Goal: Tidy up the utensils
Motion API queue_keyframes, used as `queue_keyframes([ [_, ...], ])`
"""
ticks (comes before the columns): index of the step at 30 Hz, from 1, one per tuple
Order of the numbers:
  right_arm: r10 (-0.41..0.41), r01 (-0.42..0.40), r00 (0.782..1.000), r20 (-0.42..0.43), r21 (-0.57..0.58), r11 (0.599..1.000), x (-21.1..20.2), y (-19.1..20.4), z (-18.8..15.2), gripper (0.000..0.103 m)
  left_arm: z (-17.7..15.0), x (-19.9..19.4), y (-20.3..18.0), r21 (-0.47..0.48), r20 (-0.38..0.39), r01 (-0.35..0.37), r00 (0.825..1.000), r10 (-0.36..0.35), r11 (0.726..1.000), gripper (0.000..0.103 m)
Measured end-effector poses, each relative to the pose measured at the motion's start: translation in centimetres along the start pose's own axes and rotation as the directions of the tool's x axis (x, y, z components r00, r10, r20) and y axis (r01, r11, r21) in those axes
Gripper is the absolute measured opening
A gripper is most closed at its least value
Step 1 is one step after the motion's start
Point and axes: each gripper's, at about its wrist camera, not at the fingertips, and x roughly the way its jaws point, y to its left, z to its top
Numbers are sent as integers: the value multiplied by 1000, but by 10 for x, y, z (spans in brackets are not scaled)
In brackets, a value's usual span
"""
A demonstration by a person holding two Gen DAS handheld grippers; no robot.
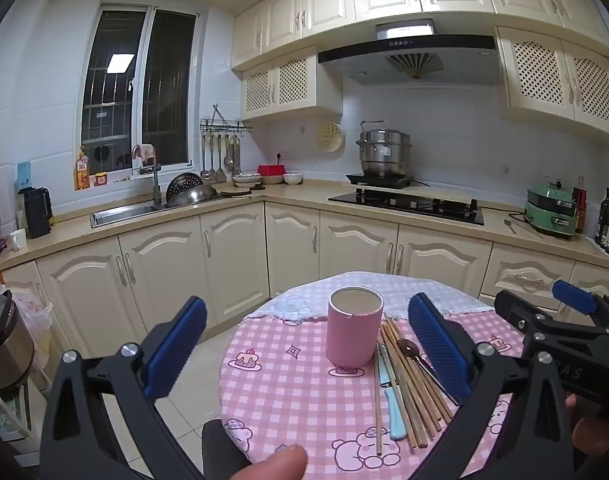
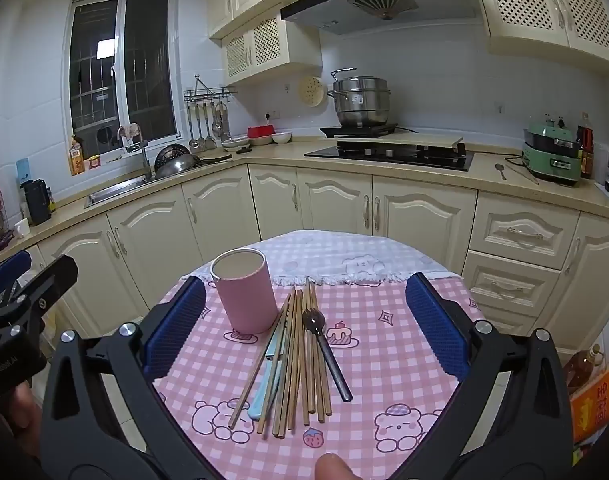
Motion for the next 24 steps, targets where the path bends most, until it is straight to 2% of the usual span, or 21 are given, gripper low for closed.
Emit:
queue_keyframes([
  [8, -23, 23, 1000, 2, -8, 1000, 3, 5, 2, 98, 1, -1, 2, -11, 0, 6, 1000, -6, 1000, 99],
  [9, 2, -2, 1000, 8, -10, 1000, -3, 6, 2, 98, 1, -1, 3, -14, 0, 7, 1000, -7, 1000, 99],
  [24, 6, -6, 1000, 5, -30, 1000, 0, 7, 5, 98, -8, 16, -1, -27, -44, 48, 998, -49, 998, 99],
])
